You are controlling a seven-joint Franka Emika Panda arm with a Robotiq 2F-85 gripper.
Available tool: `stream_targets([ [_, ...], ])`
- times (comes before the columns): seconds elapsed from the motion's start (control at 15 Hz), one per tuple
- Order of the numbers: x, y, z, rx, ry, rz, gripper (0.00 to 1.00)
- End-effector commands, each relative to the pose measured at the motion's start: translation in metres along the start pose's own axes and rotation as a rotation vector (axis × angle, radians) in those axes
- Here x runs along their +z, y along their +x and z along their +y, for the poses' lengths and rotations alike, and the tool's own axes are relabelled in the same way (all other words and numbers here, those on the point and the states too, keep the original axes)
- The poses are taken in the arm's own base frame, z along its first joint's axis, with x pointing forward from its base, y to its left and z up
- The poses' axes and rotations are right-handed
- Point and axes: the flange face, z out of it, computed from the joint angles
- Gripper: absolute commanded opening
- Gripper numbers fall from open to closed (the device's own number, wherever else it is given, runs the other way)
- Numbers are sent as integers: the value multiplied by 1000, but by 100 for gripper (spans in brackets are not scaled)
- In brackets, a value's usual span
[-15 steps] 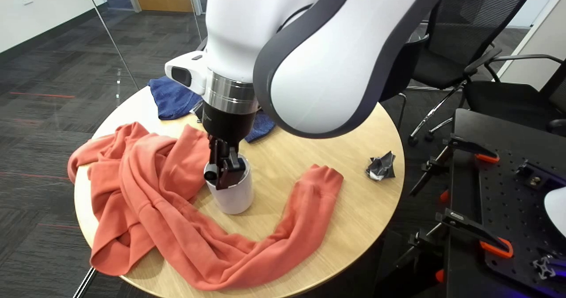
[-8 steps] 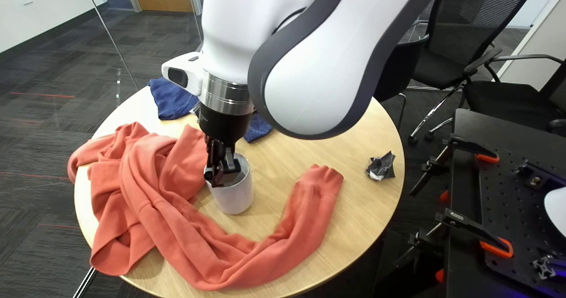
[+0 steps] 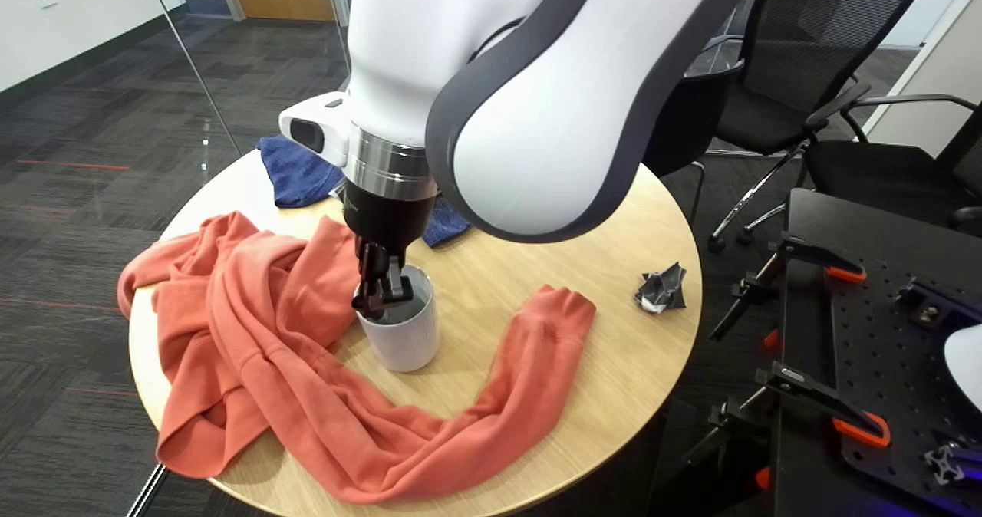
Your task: Remove the marker from the cup and put it on the table
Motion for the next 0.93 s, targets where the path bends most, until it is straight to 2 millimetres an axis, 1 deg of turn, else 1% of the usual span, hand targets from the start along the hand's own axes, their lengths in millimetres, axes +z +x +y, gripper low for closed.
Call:
stream_targets([
  [0.0, -12, 2, 4, 19, -38, 17, 5],
  [0.13, -22, 2, 4, 23, -52, 33, 5],
  [0.4, -54, 7, 1, 40, -78, 71, 5],
  [0.73, -111, 11, -7, 43, -107, 102, 5],
  [0.87, -134, 8, -9, 51, -116, 125, 5],
])
